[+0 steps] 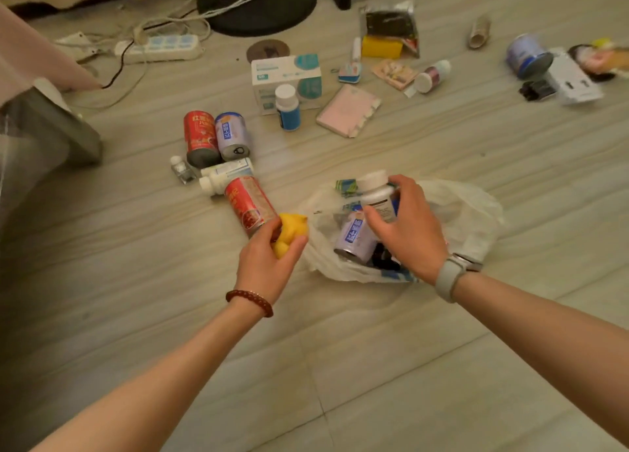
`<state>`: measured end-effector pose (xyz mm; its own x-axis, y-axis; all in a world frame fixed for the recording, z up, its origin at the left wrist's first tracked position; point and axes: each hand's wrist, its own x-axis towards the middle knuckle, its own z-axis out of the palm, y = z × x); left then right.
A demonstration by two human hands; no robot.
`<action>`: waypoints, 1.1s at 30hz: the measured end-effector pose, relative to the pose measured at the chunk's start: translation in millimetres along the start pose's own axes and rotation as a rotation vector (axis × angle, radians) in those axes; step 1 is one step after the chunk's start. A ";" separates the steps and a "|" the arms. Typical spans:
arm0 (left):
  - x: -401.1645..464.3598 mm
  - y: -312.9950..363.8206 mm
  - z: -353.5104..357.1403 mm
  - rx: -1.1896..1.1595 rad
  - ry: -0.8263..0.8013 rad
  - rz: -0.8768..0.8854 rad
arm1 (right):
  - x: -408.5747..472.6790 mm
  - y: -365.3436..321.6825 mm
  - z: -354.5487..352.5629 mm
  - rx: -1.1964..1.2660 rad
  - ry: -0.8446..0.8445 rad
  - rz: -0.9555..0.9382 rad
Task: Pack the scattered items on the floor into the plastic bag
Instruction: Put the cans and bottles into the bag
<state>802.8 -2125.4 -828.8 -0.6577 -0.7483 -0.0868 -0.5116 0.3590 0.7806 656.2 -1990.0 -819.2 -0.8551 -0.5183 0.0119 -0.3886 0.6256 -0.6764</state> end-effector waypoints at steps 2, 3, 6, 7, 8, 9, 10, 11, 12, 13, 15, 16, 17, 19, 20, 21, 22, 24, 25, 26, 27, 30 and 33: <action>10.5 26.8 26.8 -0.009 -0.030 -0.012 | 4.2 30.0 -19.2 -0.172 0.051 0.111; 15.3 37.3 40.4 0.001 -0.048 -0.025 | 6.0 44.0 -26.5 -0.256 0.052 0.162; 27.3 55.6 75.7 0.048 -0.076 -0.081 | 12.8 74.3 -39.5 -0.376 0.003 0.260; 30.5 56.9 84.1 0.057 -0.068 -0.092 | 15.0 79.6 -40.0 -0.360 -0.019 0.263; 33.6 56.7 90.8 0.058 -0.050 -0.105 | 17.1 82.1 -39.6 -0.317 -0.041 0.253; 36.5 55.4 95.8 0.063 -0.028 -0.118 | 18.4 83.1 -38.6 -0.264 -0.057 0.234; 38.2 52.8 99.1 0.115 -0.013 -0.113 | 19.3 83.0 -37.6 -0.221 -0.062 0.206; 38.8 48.2 101.8 0.231 -0.012 -0.078 | 20.2 83.0 -37.0 -0.200 -0.057 0.179; 38.5 42.7 103.3 0.393 -0.021 -0.022 | 20.3 83.3 -37.5 -0.205 -0.052 0.151; 38.0 36.0 103.1 0.550 -0.035 0.034 | 19.4 84.5 -38.6 -0.244 -0.045 0.120; 36.8 24.2 98.0 0.761 -0.071 0.072 | 17.0 90.5 -41.0 -0.427 0.041 0.004; 37.3 18.7 94.7 0.825 -0.092 0.077 | 16.5 94.6 -42.7 -0.512 0.106 -0.045; 38.1 14.3 90.2 0.898 -0.124 0.093 | 16.8 98.7 -44.4 -0.570 0.169 -0.061; 41.6 7.2 82.4 0.948 -0.172 0.150 | 18.3 105.8 -49.6 -0.604 0.108 0.062; 43.2 4.6 78.9 0.881 -0.174 0.170 | 19.7 109.9 -51.4 -0.567 0.012 0.176; 44.8 3.1 76.2 0.740 -0.151 0.155 | 21.4 114.5 -52.6 -0.518 -0.086 0.283; 46.5 4.0 73.7 0.542 -0.113 0.087 | 21.9 117.8 -53.2 -0.475 -0.165 0.353; 51.9 9.9 70.9 0.128 -0.068 -0.178 | 20.4 120.3 -52.0 -0.358 -0.190 0.401; 55.4 11.8 71.6 -0.033 -0.081 -0.320 | 19.7 118.8 -51.1 -0.288 -0.161 0.408; 58.4 14.3 72.6 -0.137 -0.097 -0.431 | 19.3 115.8 -50.9 -0.228 -0.132 0.407; 61.3 15.8 73.4 -0.195 -0.104 -0.497 | 19.9 112.0 -50.9 -0.182 -0.096 0.392; 62.3 24.2 72.5 -0.241 0.000 -0.442 | 23.7 95.7 -57.9 -0.110 0.094 0.303; 57.4 30.8 65.8 -0.145 0.128 -0.184 | 25.6 82.0 -67.2 -0.120 0.231 0.239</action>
<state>712.9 -2120.5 -850.4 -0.4806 -0.8616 -0.1635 -0.5256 0.1338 0.8401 579.4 -1912.7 -824.9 -0.9765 -0.2118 0.0397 -0.1941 0.7844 -0.5891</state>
